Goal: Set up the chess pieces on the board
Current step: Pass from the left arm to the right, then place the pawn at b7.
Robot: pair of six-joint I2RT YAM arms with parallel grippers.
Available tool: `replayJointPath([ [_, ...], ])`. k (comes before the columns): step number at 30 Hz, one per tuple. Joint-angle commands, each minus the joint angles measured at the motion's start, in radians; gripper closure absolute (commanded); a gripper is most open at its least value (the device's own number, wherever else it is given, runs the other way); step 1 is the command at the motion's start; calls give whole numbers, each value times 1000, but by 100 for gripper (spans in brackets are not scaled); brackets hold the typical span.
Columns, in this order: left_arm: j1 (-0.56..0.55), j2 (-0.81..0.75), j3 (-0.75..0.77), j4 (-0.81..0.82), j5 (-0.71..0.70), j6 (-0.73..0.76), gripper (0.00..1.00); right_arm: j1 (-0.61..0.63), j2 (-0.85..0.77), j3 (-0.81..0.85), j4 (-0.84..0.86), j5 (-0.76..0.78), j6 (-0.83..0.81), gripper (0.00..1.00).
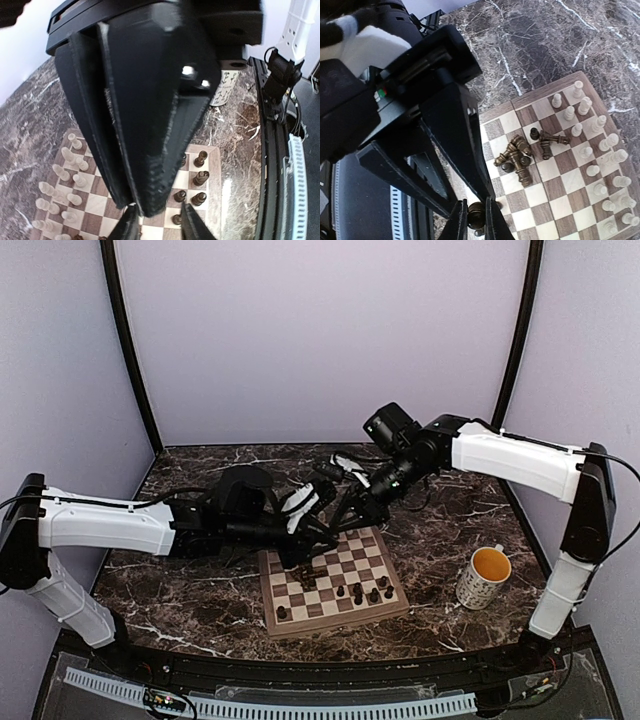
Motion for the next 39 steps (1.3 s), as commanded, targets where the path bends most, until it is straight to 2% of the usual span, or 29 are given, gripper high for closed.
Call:
replayJointPath([
  [1,-2,-17,10,-13,-17,40,63,6,-77,-47,26,82,-58,93],
  [3,-2,-28,-7,-18,-35,65,62,7,-111,-103,49,114,-85,94],
  [10,4,-109,-84,17,-269,108,58,7,-213,-339,125,190,-152,94],
  [13,18,-125,-97,44,-296,92,56,8,-234,-401,158,204,-166,94],
  [26,43,-120,-78,30,-339,70,55,20,-117,-426,224,209,-190,92],
  [39,43,-113,-58,10,-347,61,54,20,-70,-461,249,248,-196,90],
])
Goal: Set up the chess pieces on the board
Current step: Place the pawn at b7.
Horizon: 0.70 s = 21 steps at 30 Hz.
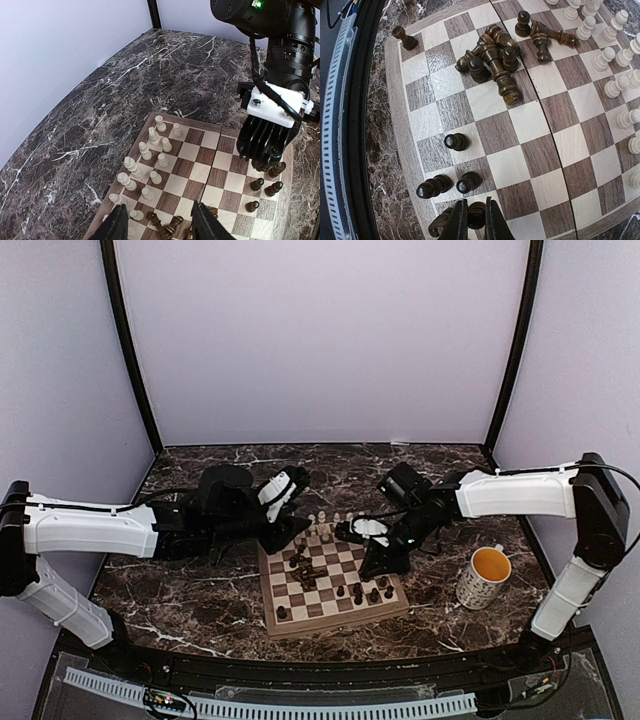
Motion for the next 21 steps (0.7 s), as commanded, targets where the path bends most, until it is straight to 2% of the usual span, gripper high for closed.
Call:
replayJointPath([
  [1,4,-20,24,-6,-13,-10,54,8,28,-11,22,4,-7,90],
  [15,4,-31,27,-20,-14,-12,54,8,84,3,2,-5,-15,90],
  [21,4,-31,29,-24,-14,-10,54,9,87,3,1,-1,-16,86],
])
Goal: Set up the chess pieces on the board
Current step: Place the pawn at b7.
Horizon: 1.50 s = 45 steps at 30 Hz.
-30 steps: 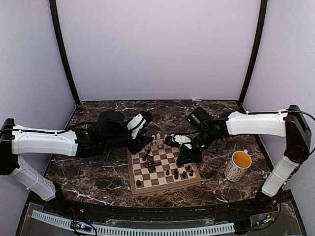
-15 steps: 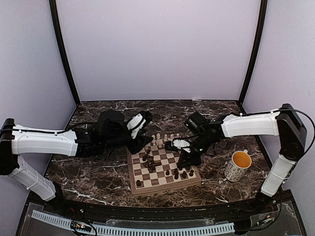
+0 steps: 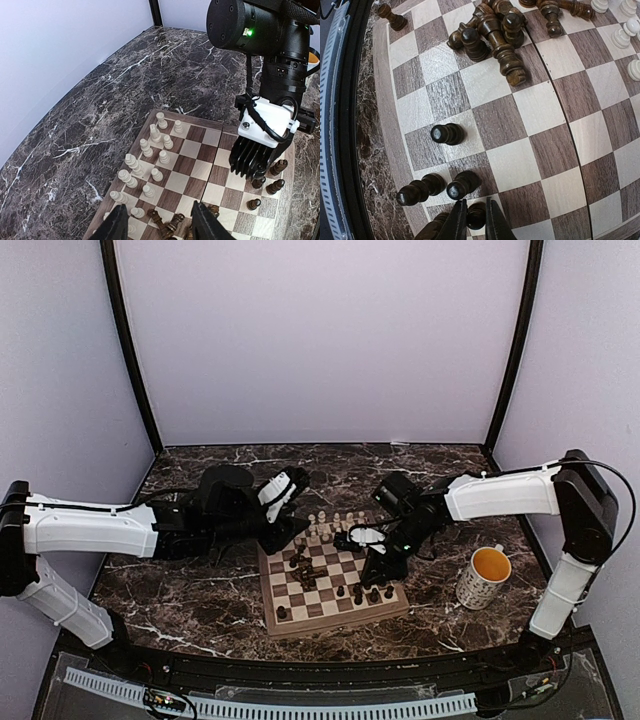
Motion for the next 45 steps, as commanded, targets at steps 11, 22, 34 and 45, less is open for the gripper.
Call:
replayJointPath([
  [11,4,-25,31,-12,-2,-3,54,9,1,4,-5,-6,-10,78],
  [22,3,-22,34,-17,3,-3,54,9,-6,3,-16,-4,-18,87],
  [34,4,-21,35,-20,5,-6,54,8,-26,-12,-18,12,-20,90],
  [45,4,-20,38,-23,6,-11,54,9,-56,-31,-18,44,-34,91],
])
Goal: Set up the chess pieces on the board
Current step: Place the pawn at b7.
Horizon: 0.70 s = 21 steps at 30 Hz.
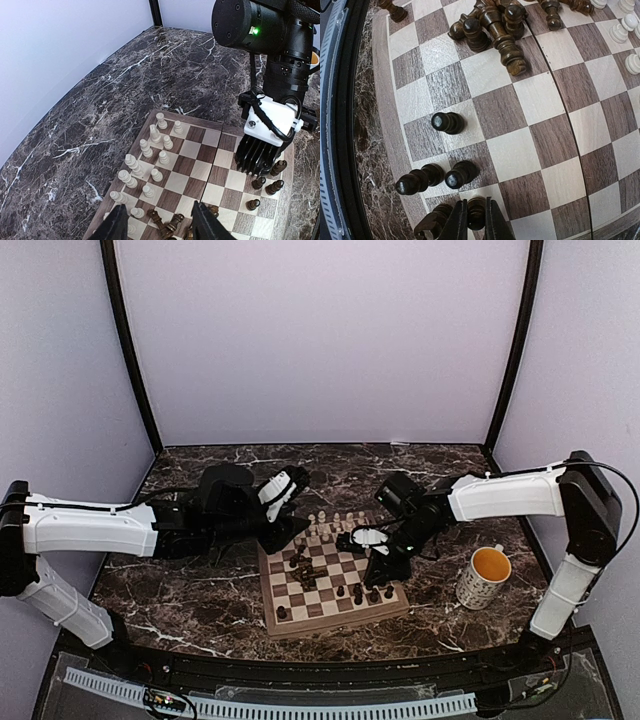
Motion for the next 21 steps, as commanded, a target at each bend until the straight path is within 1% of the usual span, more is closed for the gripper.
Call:
replayJointPath([
  [1,4,-20,31,-13,5,-7,54,9,-35,-19,-4,19,-12,91],
  [21,4,-11,38,-24,16,-7,54,8,-3,10,5,0,2,84],
])
